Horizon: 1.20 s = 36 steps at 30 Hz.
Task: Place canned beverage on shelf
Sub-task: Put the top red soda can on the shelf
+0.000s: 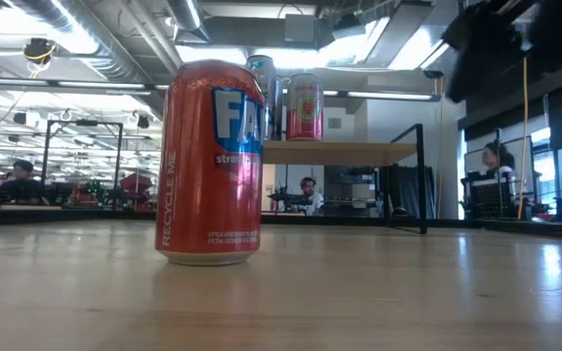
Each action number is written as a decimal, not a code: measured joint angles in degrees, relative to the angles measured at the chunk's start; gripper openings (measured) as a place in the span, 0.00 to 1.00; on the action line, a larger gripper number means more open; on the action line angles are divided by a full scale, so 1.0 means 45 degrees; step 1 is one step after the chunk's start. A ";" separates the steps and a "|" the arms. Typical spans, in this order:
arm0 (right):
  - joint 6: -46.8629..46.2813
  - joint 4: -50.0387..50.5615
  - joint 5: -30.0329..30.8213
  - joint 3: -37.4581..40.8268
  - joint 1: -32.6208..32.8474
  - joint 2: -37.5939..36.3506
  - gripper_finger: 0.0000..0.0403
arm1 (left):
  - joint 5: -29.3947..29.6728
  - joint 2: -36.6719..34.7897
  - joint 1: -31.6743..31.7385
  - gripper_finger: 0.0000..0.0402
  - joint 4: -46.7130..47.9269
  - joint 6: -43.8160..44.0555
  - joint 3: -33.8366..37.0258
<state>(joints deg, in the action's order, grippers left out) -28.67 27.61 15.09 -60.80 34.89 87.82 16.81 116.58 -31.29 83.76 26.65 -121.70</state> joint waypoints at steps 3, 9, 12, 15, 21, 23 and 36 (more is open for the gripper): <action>-0.0619 -0.1905 0.1018 0.0623 -0.0009 0.0317 0.84 | 0.0698 -0.0760 -0.0789 0.95 -0.0004 0.1675 0.0902; -0.0848 -0.6076 0.2988 0.1185 -0.0010 0.1593 0.84 | 0.1576 -0.2680 -0.2238 0.95 -0.0751 0.4699 0.3827; -0.0369 -0.7954 0.3892 0.1185 -0.0010 0.2490 0.84 | 0.1866 -0.3822 -0.2897 0.95 -0.1998 0.5778 0.5875; -0.0205 -0.9246 0.4860 0.1190 -0.0029 0.3196 0.84 | 0.2230 -0.4884 -0.3214 0.95 -0.3859 0.6284 0.7982; -0.0226 -1.1284 0.5327 0.1185 -0.0208 0.4334 0.84 | 0.2510 -0.6208 -0.2786 0.95 -0.7372 0.5801 1.1840; -0.0233 -1.1864 0.5315 0.1180 -0.0180 0.4685 0.84 | 0.2534 -0.6361 -0.2468 0.95 -0.8547 0.5092 1.2914; 0.0420 -1.3068 0.5849 -0.0148 -0.0695 0.6855 0.84 | -0.0002 -0.6329 -0.0052 0.95 -1.6955 -0.0952 1.6969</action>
<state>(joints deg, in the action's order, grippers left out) -26.78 -31.20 41.42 -61.46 31.77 118.67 16.80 88.09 -31.52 7.47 22.37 -45.34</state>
